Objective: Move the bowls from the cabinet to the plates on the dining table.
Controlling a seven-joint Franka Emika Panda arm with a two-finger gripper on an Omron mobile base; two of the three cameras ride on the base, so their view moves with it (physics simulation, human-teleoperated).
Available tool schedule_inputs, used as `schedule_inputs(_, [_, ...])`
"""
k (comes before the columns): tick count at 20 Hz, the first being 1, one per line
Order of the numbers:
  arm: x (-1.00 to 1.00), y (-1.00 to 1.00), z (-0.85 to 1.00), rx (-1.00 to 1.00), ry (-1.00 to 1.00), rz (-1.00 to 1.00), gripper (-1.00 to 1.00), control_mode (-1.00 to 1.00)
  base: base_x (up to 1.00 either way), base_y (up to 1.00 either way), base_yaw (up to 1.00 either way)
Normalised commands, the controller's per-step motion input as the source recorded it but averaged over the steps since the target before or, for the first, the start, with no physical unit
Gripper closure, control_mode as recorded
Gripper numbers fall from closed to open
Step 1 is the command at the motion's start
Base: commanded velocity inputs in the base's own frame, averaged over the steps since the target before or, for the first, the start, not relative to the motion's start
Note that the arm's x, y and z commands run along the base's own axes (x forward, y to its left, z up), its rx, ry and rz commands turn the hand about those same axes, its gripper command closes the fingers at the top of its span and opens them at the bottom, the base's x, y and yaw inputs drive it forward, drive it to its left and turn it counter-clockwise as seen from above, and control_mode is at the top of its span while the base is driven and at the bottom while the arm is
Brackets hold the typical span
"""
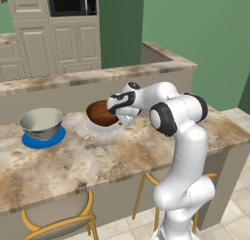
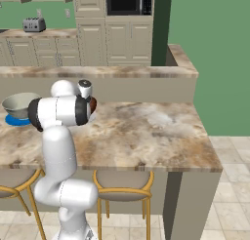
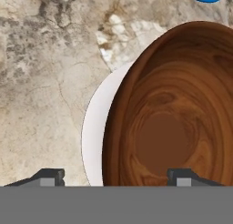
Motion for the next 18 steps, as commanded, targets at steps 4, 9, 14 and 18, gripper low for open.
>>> schedule_inputs(4, [-0.01, -0.01, 0.0, 0.0, 0.0, 0.0, -1.0, -1.0, 0.0, 0.0, 0.0])
schedule_inputs(9, [-0.53, -0.16, 0.29, 0.0, -0.08, -0.03, -1.0, -1.0, 0.0, 0.0, 0.0])
schedule_inputs(14, [-0.73, -0.17, 0.6, 0.0, -0.21, -0.07, -1.0, -1.0, 0.0, 0.0, 0.0])
schedule_inputs(18, [-0.83, -0.09, 0.69, 0.0, -0.25, -0.04, -1.0, -1.0, 0.0, 0.0, 0.0])
